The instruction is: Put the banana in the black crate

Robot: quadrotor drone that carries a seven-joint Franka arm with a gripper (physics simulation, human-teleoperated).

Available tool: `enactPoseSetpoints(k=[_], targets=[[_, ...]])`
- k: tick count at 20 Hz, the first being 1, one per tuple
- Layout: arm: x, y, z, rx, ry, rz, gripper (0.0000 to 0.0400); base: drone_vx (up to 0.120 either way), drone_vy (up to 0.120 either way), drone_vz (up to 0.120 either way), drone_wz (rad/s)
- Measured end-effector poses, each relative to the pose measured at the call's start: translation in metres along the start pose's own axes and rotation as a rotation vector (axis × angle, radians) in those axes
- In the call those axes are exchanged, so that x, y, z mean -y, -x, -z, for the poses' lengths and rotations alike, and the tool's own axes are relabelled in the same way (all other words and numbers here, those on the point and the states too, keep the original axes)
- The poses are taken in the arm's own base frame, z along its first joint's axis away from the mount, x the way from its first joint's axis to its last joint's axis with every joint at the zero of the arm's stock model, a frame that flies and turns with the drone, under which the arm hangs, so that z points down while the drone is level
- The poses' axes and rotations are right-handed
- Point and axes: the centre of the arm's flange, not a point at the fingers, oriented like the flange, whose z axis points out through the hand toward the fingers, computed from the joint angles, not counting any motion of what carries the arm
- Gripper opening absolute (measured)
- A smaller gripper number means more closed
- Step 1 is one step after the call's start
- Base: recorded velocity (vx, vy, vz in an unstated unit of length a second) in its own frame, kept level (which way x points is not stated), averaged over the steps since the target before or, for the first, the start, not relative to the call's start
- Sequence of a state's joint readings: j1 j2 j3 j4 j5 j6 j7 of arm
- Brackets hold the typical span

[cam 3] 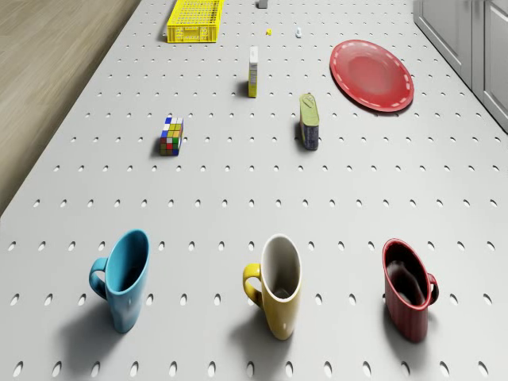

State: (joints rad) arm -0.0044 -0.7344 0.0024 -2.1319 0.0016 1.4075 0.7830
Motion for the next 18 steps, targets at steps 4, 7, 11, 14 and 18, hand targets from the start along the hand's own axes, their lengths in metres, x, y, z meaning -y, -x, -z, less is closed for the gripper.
enactPoseSetpoints(k=[4, 7, 11, 14, 18], targets=[[0.001, -0.001, 0.015, -0.002, -0.002, 0.0, 0.04, 0.0, -0.12, 0.0, 0.0], [0.001, -0.001, 0.021, -0.004, -0.004, 0.0, 0.04, 0.0, -0.12, 0.0, 0.0], [0.001, -0.001, 0.025, -0.006, -0.006, 0.0, 0.04, 0.08, -0.12, 0.0, 0.0], [0.001, -0.001, 0.026, -0.008, -0.008, 0.0, 0.04, 0.12, -0.12, 0.0, 0.0], [0.001, -0.001, 0.027, -0.01, -0.01, 0.0, 0.04, 0.12, -0.12, 0.0, 0.0]])
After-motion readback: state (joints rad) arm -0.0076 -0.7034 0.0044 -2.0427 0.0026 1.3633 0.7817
